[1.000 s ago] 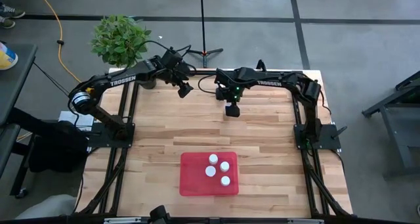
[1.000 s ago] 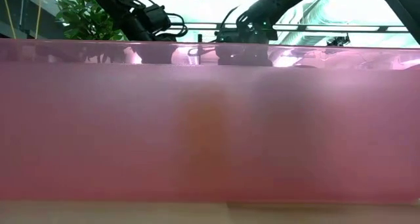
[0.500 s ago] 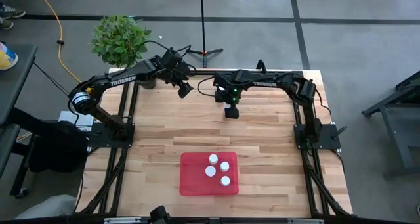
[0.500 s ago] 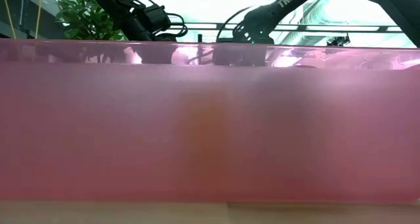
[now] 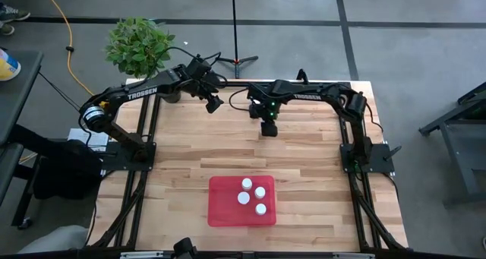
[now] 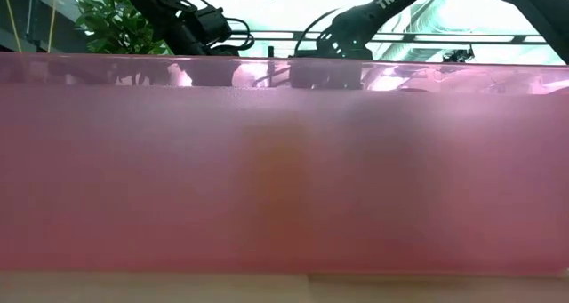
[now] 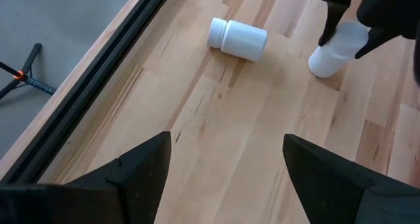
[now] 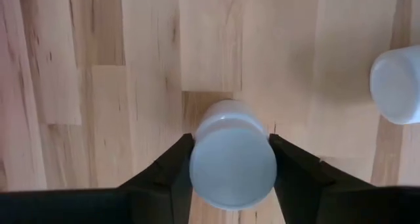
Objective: Pick and place pill bottles into a basket
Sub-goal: Put the white medicine bottle into the red bin
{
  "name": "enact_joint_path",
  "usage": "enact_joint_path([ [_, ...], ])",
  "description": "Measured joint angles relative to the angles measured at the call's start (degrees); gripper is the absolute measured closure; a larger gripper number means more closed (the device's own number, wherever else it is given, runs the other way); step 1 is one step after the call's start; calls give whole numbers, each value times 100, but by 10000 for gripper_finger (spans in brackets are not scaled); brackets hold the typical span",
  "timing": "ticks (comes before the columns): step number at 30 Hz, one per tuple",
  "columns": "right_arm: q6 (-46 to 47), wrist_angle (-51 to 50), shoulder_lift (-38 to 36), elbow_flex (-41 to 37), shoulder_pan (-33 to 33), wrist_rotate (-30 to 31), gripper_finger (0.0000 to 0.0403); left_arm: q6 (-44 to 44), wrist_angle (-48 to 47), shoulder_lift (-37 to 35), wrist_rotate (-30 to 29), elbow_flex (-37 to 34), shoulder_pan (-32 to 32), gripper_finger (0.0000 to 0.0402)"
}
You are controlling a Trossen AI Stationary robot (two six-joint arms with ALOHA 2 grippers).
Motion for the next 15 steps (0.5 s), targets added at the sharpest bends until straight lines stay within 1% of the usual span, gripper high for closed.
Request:
enact_joint_path([
  [2, -23, -71, -7, 0, 43, 103, 246, -1, 0, 0, 0, 0, 0, 76],
  [6, -24, -187, -28, 39, 184, 547, 247, 2, 0, 0, -2, 0, 0, 76],
  [8, -4, -337, -19, 163, 246, 616, 249, 4, 0, 0, -1, 0, 0, 76],
  [10, 8, -484, -9, 354, 328, 692, 255, 5, -8, 0, -2, 0, 0, 76],
  [15, 185, -1052, -9, 1100, 579, 750, 255, 42, -110, 0, -36, 0, 0, 76],
])
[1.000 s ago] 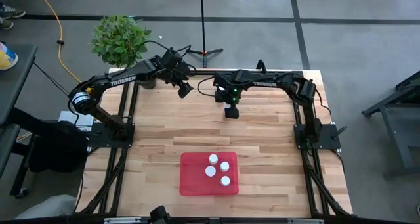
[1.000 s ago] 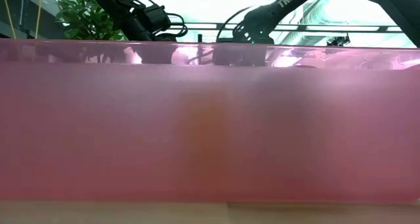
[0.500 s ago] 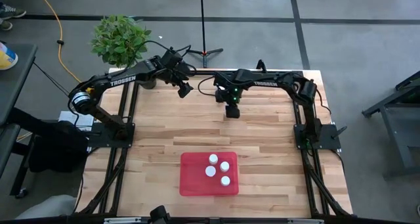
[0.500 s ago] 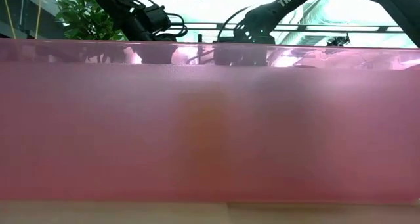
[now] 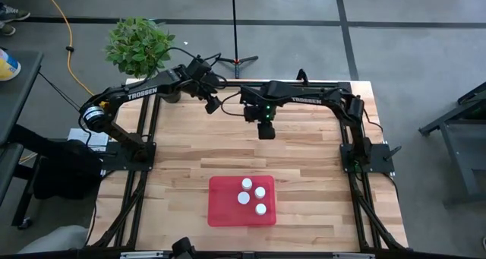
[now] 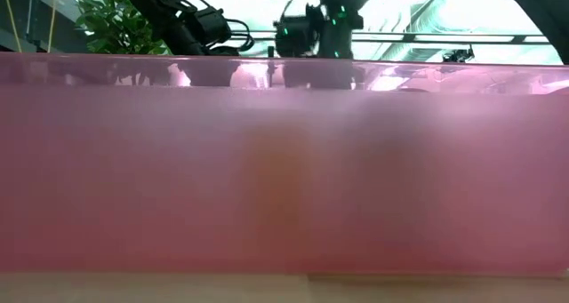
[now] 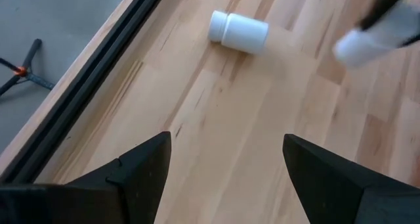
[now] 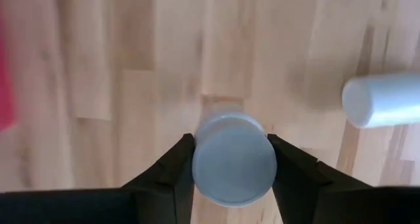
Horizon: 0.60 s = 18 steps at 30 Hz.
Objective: Pick and place pill bottles into a basket
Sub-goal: Put the white medicine bottle into the red bin
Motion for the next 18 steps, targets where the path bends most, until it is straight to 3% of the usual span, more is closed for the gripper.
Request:
enact_joint_path([
  [9, 378, -1044, -2, 1458, 717, -26, 255, 122, -764, -4, -1351, -5, 7, 76],
  [18, 1023, -1154, -7, 2397, 1584, -551, 255, 67, -1360, -4, -1845, -6, 9, 76],
])
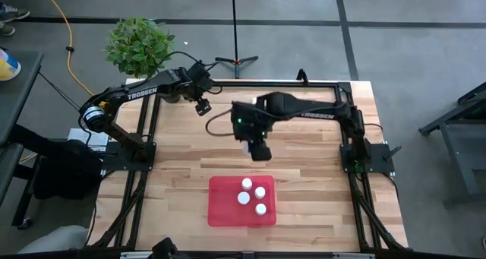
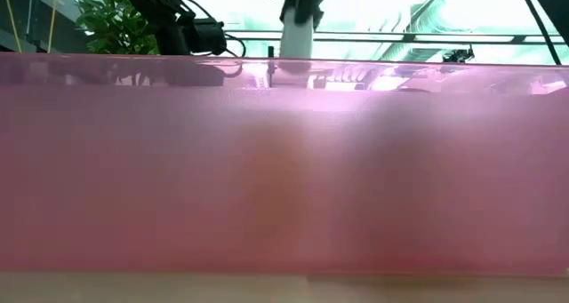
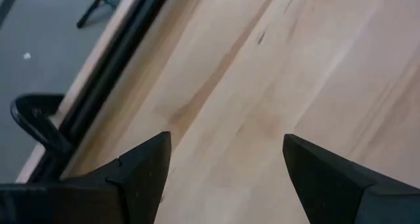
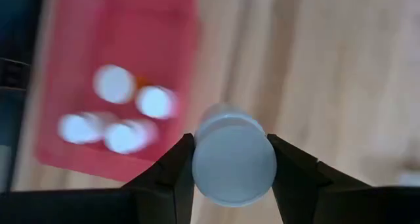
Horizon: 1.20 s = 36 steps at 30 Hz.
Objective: Pick and place pill bottles into a basket
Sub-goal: Put the white medicine bottle into the red bin
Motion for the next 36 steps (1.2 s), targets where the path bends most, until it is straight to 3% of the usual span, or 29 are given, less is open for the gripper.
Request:
enact_joint_path([
  [5, 438, 441, -4, -18, 523, -376, 255, -103, -210, 0, -29, 1, -2, 76],
  [19, 1895, 2152, -4, -916, 1750, -319, 255, -107, -206, 0, -34, 1, -2, 76],
  [36, 3230, 3972, 6, -2722, 2221, 1, 255, -125, -219, 0, -31, 1, -7, 76],
])
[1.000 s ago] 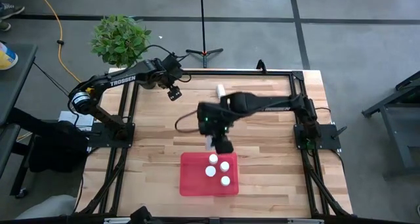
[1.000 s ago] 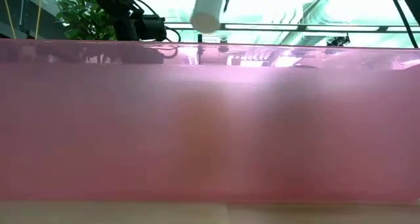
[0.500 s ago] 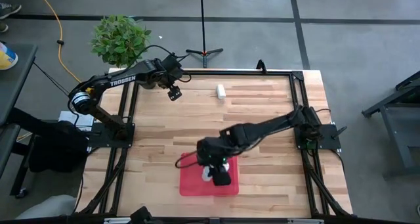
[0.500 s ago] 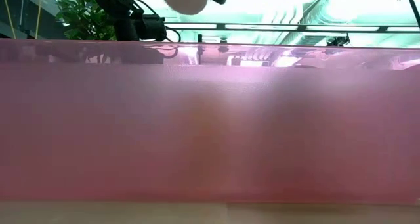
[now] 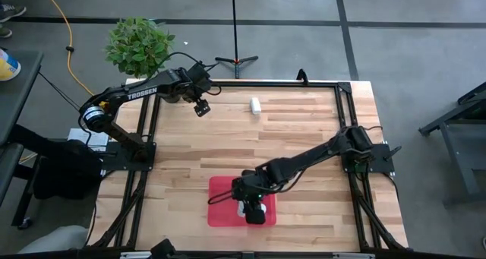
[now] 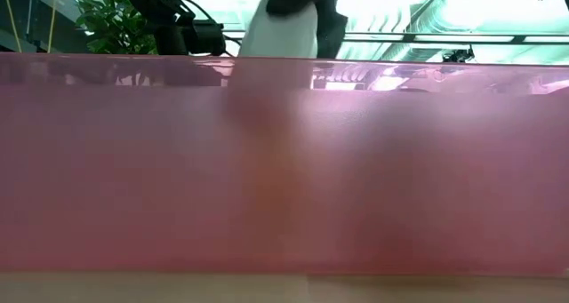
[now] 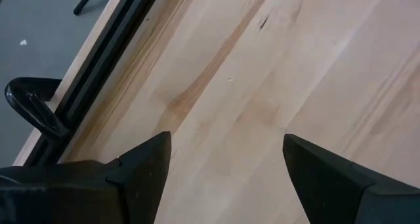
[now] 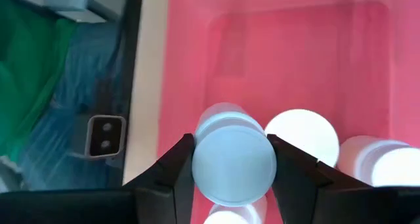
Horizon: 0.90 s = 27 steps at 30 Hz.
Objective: Pick and place pill bottles into a basket
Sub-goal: Put the white medicine bottle into the red bin
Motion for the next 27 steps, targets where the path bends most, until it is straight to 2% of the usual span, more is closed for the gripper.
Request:
enact_joint_path([
  [11, 192, 61, 1, -218, 18, 241, 255, 43, 434, 0, 0, -510, 0, 76],
  [27, 457, -44, 61, -211, 464, 711, 255, -132, 468, 0, 0, -520, 0, 76],
])
